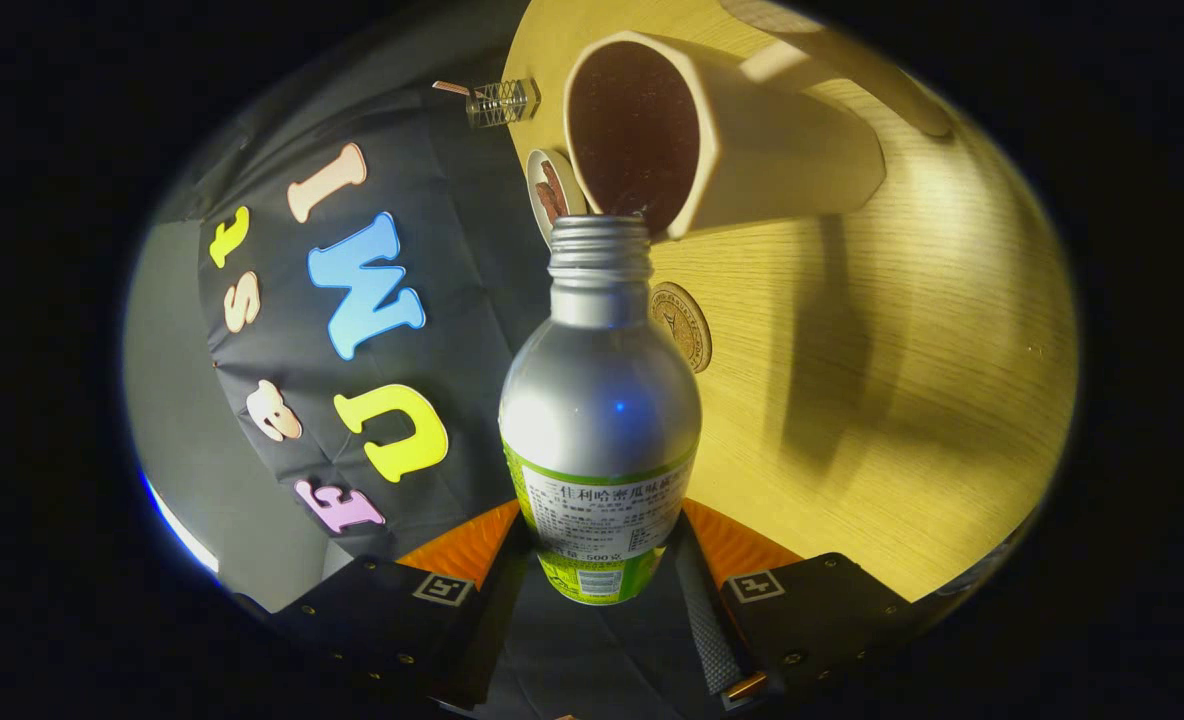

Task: Take the bottle from table, then pour the juice into the cup, finally place the bottle on the coaster

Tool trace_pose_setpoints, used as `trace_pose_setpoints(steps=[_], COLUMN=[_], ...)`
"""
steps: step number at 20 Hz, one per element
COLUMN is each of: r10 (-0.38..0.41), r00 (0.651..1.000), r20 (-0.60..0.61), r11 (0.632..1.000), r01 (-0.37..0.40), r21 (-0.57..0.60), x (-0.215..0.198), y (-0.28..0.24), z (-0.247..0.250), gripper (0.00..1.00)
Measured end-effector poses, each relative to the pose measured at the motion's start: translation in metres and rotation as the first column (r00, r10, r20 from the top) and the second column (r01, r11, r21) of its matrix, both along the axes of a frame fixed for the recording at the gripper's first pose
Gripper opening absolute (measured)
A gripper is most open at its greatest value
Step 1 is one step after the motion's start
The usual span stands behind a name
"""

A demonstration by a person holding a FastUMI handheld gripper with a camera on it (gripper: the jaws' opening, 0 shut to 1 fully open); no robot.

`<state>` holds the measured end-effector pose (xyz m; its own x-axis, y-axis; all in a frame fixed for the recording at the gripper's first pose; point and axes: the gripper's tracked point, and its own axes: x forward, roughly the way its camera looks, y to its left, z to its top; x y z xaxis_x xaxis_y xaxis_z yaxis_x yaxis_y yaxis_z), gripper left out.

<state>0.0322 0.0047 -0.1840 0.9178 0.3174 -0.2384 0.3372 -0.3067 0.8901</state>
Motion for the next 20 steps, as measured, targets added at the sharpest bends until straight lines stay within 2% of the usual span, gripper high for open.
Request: trace_pose_setpoints(steps=[11,20], r10=[-0.018,-0.065], r00=[1.0,0.998], r20=[-0.019,-0.019], r11=[0.998,0.989], r01=[0.02,0.067], r21=[0.067,0.132], x=[0.006,0.013], y=[-0.003,-0.016], z=[0.005,0.021], gripper=[0.77,0.77])
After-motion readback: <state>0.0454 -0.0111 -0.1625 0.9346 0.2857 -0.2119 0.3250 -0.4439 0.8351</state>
